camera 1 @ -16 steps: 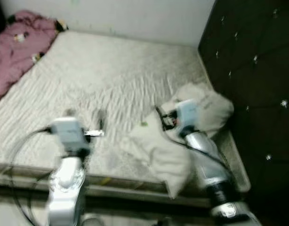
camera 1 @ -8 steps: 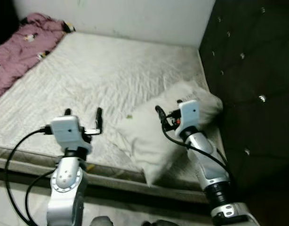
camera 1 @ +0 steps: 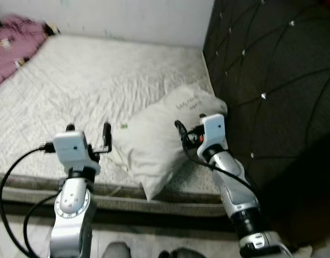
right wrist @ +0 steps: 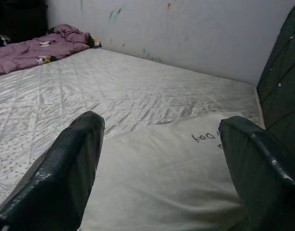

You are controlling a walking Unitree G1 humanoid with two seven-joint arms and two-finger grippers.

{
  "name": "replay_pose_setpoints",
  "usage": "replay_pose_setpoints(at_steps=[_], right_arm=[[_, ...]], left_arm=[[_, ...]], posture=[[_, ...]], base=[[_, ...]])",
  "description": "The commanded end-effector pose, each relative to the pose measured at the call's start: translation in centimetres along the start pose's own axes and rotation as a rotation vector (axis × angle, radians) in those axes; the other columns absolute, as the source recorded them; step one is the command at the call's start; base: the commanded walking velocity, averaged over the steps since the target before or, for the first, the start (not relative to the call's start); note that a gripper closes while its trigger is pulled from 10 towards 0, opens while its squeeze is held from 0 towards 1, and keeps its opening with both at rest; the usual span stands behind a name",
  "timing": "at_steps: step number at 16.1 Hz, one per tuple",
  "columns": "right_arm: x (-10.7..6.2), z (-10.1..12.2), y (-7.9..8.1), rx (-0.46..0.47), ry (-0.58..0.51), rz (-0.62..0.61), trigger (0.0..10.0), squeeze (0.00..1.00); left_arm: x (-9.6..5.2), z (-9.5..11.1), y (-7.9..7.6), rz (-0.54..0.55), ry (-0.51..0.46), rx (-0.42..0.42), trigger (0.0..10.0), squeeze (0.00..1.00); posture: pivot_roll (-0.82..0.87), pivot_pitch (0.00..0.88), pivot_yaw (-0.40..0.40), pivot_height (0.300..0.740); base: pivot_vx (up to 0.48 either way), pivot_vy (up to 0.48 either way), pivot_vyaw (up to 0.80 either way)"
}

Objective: Clean up the room

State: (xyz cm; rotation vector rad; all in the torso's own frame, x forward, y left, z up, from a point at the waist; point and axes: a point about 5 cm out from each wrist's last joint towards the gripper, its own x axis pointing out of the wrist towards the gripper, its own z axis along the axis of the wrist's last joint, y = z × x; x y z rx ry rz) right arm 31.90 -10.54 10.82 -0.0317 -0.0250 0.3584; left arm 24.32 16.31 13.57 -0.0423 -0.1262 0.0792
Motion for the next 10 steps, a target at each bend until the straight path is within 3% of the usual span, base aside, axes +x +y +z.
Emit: replay_pose_setpoints(at_steps=[1, 7, 10], right_arm=[[0.14, 0.51, -0.35, -0.009, -0.017, -0.003, 10.0, 0.0], [0.14, 0.66, 0.12, -0.011, -0.029, 0.035, 10.0, 0.0], [0.1, 0.7, 0.28, -0.003, -0.032, 0.044, 10.0, 0.0]], left_arm=[[0.13, 0.34, -0.02, 0.004, -0.012, 0.004, 10.0, 0.0], [0.21, 0.43, 0.19, 0.022, -0.015, 0.005, 10.0, 0.0], [0.09, 0.44, 0.36, 0.029, -0.014, 0.005, 10.0, 0.0]], posture=[[0.1, 0.025, -0.084, 0.74], [0.11, 0.029, -0.085, 0.74], [0.11, 0.038, -0.083, 0.716]], base=[[0.0, 0.0, 0.0], [0.0, 0.0, 0.0], [0.0, 0.0, 0.0]])
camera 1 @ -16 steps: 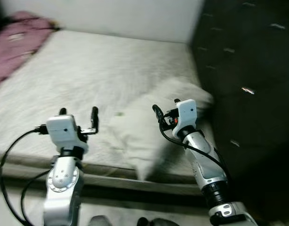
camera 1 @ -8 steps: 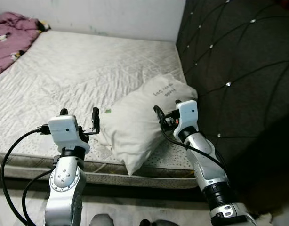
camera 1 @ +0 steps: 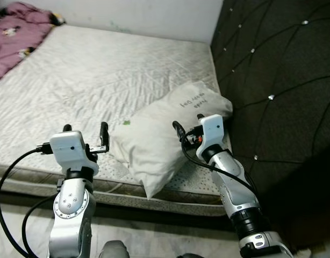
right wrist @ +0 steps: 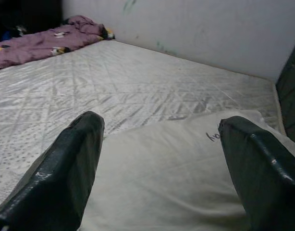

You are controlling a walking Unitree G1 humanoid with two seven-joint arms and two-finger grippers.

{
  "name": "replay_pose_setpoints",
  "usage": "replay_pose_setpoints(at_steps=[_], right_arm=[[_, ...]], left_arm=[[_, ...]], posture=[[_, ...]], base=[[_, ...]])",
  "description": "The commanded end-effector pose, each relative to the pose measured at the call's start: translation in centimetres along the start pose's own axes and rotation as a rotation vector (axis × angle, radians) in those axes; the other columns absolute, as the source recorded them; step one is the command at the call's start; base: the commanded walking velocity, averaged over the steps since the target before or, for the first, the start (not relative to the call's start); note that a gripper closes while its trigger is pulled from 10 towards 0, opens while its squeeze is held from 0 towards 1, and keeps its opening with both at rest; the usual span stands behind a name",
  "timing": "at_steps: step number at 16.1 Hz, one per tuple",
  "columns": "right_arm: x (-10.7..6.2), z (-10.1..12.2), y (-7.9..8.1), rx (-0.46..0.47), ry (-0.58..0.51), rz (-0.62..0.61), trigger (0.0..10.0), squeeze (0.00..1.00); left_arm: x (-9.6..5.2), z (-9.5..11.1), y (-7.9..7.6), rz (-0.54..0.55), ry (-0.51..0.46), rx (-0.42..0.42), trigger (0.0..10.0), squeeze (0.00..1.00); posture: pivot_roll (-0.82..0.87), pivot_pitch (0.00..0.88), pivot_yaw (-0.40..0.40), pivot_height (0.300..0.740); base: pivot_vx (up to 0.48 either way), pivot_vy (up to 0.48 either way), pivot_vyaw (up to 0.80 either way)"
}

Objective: Clean up the room

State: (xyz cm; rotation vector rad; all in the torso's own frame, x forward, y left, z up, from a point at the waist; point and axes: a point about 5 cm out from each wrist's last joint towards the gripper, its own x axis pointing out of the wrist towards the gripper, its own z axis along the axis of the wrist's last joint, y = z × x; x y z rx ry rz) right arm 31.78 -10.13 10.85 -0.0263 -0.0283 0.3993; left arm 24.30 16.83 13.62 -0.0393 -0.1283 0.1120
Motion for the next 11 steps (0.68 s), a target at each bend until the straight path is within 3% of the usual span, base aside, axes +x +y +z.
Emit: replay_pose_setpoints(at_steps=[1, 6, 11], right_arm=[[-0.03, 0.66, -0.06, -0.003, -0.03, 0.005, 10.0, 0.0], [-0.14, 0.79, 0.18, 0.001, -0.035, 0.03, 10.0, 0.0], [-0.22, 0.78, 0.42, 0.009, -0.03, 0.052, 10.0, 0.0]], left_arm=[[-0.03, 0.35, -0.18, -0.004, -0.01, 0.005, 10.0, 0.0], [-0.08, 0.53, -0.22, -0.001, -0.013, 0.013, 10.0, 0.0], [-0.38, 0.45, 0.13, 0.022, 0.001, -0.003, 10.0, 0.0]], posture=[[0.11, 0.041, -0.081, 0.716], [0.11, 0.057, -0.081, 0.706], [0.11, 0.072, -0.083, 0.656]], base=[[0.0, 0.0, 0.0], [0.0, 0.0, 0.0], [0.0, 0.0, 0.0]])
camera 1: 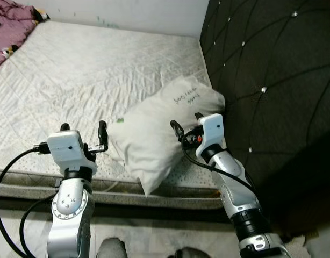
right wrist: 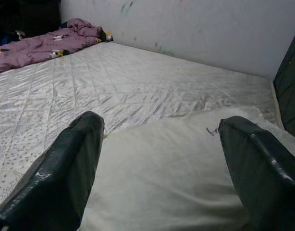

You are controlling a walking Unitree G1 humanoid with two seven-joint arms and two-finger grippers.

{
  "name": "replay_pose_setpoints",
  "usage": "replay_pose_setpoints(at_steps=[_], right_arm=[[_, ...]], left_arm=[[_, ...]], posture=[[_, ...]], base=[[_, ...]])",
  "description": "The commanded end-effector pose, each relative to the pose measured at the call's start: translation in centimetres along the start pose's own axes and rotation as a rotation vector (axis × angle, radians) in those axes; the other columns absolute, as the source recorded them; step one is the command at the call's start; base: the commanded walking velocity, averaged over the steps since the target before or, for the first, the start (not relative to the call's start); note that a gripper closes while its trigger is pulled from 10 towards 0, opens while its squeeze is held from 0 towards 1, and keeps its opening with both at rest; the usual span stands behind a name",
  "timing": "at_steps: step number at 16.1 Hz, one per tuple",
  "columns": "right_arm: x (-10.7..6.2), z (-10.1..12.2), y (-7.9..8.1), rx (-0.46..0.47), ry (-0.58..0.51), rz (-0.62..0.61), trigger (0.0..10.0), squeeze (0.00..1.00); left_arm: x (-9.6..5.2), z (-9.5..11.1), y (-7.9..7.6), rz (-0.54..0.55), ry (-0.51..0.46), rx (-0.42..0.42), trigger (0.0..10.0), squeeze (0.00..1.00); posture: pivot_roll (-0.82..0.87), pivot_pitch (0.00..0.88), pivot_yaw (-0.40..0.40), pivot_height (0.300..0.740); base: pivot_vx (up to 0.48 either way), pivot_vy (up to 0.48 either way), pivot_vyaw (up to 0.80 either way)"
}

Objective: Clean up the room

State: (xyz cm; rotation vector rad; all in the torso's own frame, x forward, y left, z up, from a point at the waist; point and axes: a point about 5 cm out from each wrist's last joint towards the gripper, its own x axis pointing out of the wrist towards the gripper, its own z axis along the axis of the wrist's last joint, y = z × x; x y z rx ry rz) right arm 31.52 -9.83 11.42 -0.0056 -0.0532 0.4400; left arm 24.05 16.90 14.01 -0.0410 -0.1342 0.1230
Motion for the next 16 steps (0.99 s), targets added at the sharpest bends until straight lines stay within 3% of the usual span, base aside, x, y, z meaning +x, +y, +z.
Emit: replay_pose_setpoints(at_steps=[1, 9, 16], right_arm=[[-0.13, 0.21, 0.12, -0.006, -0.001, 0.017, 10.0, 0.0], [-0.06, 0.21, 0.47, -0.01, 0.005, 0.054, 10.0, 0.0], [-0.07, 0.41, 0.88, -0.006, -0.007, 0.095, 10.0, 0.0]], left_arm=[[-0.2, 0.03, 0.09, 0.015, 0.008, 0.0, 10.0, 0.0], [-0.4, 0.19, 0.54, 0.02, -0.004, 0.002, 10.0, 0.0], [-0.37, 0.33, 0.36, -0.002, -0.01, -0.007, 10.0, 0.0]], posture=[[0.11, 0.072, -0.084, 0.642], [0.12, 0.072, -0.091, 0.642], [0.11, 0.081, -0.09, 0.642]], base=[[0.0, 0.0, 0.0], [0.0, 0.0, 0.0], [0.381, 0.0, 0.0]])
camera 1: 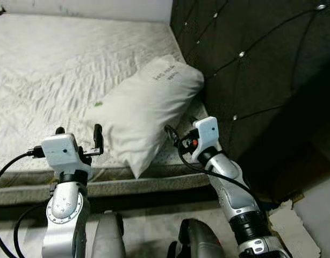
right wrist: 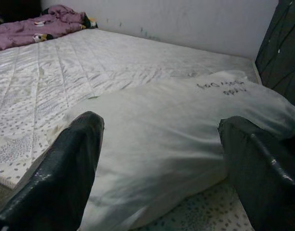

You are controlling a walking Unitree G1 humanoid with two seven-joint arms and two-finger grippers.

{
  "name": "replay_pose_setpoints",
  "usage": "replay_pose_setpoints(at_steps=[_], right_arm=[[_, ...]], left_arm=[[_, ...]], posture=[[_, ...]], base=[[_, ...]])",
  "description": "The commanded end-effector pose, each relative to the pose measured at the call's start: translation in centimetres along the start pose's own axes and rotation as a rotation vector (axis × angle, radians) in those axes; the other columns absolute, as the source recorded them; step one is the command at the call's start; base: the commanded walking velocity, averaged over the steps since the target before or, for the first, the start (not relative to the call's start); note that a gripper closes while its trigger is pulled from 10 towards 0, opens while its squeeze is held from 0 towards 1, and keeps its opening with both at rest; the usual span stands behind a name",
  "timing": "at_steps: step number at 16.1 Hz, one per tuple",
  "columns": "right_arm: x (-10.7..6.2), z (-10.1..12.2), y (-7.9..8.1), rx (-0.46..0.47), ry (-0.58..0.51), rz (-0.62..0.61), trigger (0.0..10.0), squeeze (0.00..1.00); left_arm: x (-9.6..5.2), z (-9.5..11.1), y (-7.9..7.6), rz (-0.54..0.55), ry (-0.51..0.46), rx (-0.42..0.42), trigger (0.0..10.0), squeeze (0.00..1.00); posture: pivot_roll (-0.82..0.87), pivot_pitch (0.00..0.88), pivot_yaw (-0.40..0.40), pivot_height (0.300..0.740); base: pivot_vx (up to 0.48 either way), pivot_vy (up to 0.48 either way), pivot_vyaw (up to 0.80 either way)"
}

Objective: Clean up the room

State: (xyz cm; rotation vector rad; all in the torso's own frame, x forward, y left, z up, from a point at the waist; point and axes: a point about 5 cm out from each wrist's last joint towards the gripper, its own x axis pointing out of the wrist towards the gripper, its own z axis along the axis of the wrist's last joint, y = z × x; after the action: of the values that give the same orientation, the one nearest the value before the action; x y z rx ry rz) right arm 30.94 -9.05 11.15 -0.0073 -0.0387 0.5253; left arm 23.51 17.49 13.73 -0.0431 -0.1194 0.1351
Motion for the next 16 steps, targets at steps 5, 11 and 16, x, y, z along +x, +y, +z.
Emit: replay_pose_setpoints(at_steps=[5, 11, 16], right_arm=[[0.07, 0.72, 0.32, -0.009, -0.027, 0.041, 10.0, 0.0], [0.21, 0.45, 0.25, 0.006, -0.005, 0.047, 10.0, 0.0], [0.28, 0.47, 0.4, 0.01, -0.006, 0.066, 10.0, 0.0]], left_arm=[[0.12, 0.48, -0.51, -0.028, -0.02, -0.014, 10.0, 0.0], [0.26, 0.24, -0.66, -0.026, 0.0, -0.022, 10.0, 0.0], [0.38, 0.13, -0.78, -0.023, 0.012, -0.027, 10.0, 0.0]], posture=[[0.11, 0.088, -0.088, 0.642], [0.11, 0.089, -0.09, 0.642], [0.12, 0.089, -0.092, 0.627]], base=[[0.456, 0.0, 0.58], [0.171, 0.0, 0.0], [0.0, 0.0, 0.0]])
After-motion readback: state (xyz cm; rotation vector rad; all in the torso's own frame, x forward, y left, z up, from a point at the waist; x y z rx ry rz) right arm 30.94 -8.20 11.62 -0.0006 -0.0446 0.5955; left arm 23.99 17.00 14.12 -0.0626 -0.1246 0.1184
